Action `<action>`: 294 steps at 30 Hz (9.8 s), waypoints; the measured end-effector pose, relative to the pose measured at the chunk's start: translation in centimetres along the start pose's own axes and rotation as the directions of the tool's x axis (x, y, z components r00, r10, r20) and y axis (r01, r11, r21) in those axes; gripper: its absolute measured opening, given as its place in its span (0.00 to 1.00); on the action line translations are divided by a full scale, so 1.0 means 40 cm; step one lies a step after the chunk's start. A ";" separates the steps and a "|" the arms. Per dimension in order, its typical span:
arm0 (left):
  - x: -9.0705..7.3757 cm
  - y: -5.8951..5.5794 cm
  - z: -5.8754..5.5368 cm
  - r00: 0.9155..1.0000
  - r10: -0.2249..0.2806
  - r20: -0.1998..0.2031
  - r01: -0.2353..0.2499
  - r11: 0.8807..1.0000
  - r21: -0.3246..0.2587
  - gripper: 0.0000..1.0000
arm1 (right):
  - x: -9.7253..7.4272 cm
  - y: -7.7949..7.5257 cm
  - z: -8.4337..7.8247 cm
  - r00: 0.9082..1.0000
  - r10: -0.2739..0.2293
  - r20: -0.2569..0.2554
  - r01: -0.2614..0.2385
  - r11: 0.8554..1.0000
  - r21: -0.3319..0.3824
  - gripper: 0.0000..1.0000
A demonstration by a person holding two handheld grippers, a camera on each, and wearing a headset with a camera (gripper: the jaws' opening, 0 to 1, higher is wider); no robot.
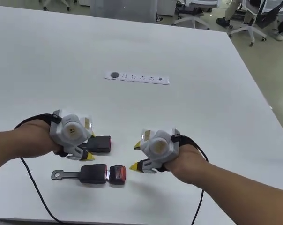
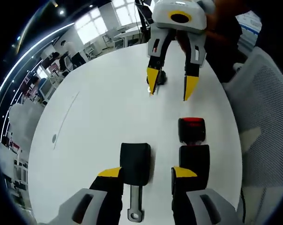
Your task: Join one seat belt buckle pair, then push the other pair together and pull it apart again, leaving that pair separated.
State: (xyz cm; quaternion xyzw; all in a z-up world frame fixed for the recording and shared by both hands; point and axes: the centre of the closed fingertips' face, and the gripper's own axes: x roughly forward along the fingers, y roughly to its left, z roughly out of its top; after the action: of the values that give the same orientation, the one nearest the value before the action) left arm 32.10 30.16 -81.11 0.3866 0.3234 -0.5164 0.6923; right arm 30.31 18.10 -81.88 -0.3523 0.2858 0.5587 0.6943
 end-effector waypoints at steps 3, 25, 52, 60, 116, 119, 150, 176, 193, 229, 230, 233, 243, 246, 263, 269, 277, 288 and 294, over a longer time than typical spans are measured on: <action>0.010 0.009 -0.002 1.000 -0.003 -0.005 0.003 1.000 -0.007 0.42 | -0.022 -0.034 -0.042 1.000 -0.018 -0.019 0.018 1.000 0.017 0.36; 0.069 0.030 -0.054 0.996 -0.067 -0.055 0.066 0.998 -0.016 0.42 | -0.082 -0.088 -0.236 0.993 0.040 -0.107 -0.039 0.999 0.014 0.36; 0.096 0.039 -0.072 0.991 -0.115 -0.065 0.118 0.992 0.049 0.31 | -0.041 -0.098 -0.263 0.990 0.100 -0.099 -0.097 0.995 0.038 0.33; 0.097 0.040 -0.073 0.990 -0.119 -0.072 0.122 0.992 0.043 0.31 | -0.017 -0.100 -0.225 0.990 0.107 -0.090 -0.103 0.994 0.044 0.33; 0.101 0.037 -0.067 0.985 -0.151 -0.086 0.159 0.983 0.097 0.30 | 0.165 -0.078 0.028 0.994 0.113 -0.006 -0.113 0.993 -0.041 0.31; 0.101 0.038 -0.067 0.983 -0.158 -0.092 0.168 0.980 0.109 0.30 | 0.167 -0.078 0.031 0.992 0.125 -0.010 -0.125 0.990 -0.060 0.30; 0.102 0.042 -0.067 0.984 -0.164 -0.067 0.170 0.982 0.085 0.31 | 0.185 -0.076 0.058 0.993 0.120 0.019 -0.120 0.993 -0.022 0.31; 0.104 0.037 -0.066 0.985 -0.156 -0.070 0.161 0.984 0.078 0.31 | 0.112 -0.087 -0.038 0.994 0.105 0.017 -0.104 0.994 -0.018 0.33; 0.101 0.034 -0.061 0.983 -0.156 -0.093 0.166 0.981 0.104 0.32 | -0.010 -0.099 -0.229 0.994 0.087 -0.062 -0.085 0.996 0.034 0.36; -0.099 -0.035 -0.093 0.992 0.124 0.002 -0.124 0.989 -0.084 0.65 | -0.139 0.019 -0.222 0.989 -0.129 -0.068 0.144 0.938 0.315 0.68; -0.118 -0.045 -0.103 0.987 0.159 0.015 -0.156 0.979 -0.132 0.66 | -0.143 0.020 -0.216 0.988 -0.142 -0.055 0.152 0.931 0.330 0.70; -0.145 -0.079 -0.116 0.984 0.171 0.041 -0.160 0.966 -0.202 0.70 | -0.157 0.042 -0.198 0.988 -0.154 -0.028 0.154 0.921 0.357 0.78; -0.226 -0.146 -0.211 0.975 0.219 0.024 -0.197 0.916 -0.349 0.75 | -0.204 0.106 -0.174 0.982 -0.189 0.018 0.170 0.916 0.363 0.86; -0.244 -0.149 -0.221 0.969 0.245 0.040 -0.212 0.898 -0.385 0.82 | -0.220 0.114 -0.188 0.979 -0.204 0.002 0.184 0.889 0.419 0.89; -0.283 -0.177 -0.230 0.948 0.310 0.077 -0.234 0.838 -0.492 1.00 | -0.247 0.113 -0.171 0.956 -0.290 0.053 0.235 0.859 0.455 1.00; -0.274 -0.195 -0.227 0.954 0.281 0.106 -0.198 0.854 -0.481 1.00 | -0.258 0.092 -0.161 0.937 -0.347 0.049 0.285 0.836 0.469 0.99; -0.278 -0.185 -0.231 0.947 0.308 0.095 -0.225 0.842 -0.490 1.00 | -0.262 0.089 -0.112 0.934 -0.345 0.089 0.259 0.828 0.497 0.99; -0.290 -0.176 -0.207 0.931 0.341 0.126 -0.238 0.833 -0.499 1.00 | -0.238 0.127 -0.094 0.951 -0.301 0.070 0.238 0.858 0.456 0.99; -0.288 -0.176 -0.197 0.928 0.346 0.138 -0.238 0.835 -0.495 1.00 | -0.246 0.109 -0.057 0.946 -0.311 0.094 0.239 0.862 0.448 0.99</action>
State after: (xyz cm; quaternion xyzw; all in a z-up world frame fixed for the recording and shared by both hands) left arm 21.95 41.17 -76.65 0.1920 0.2963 -0.3500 0.8677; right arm 23.95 11.17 -76.19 -0.1806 0.2912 0.4034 0.8485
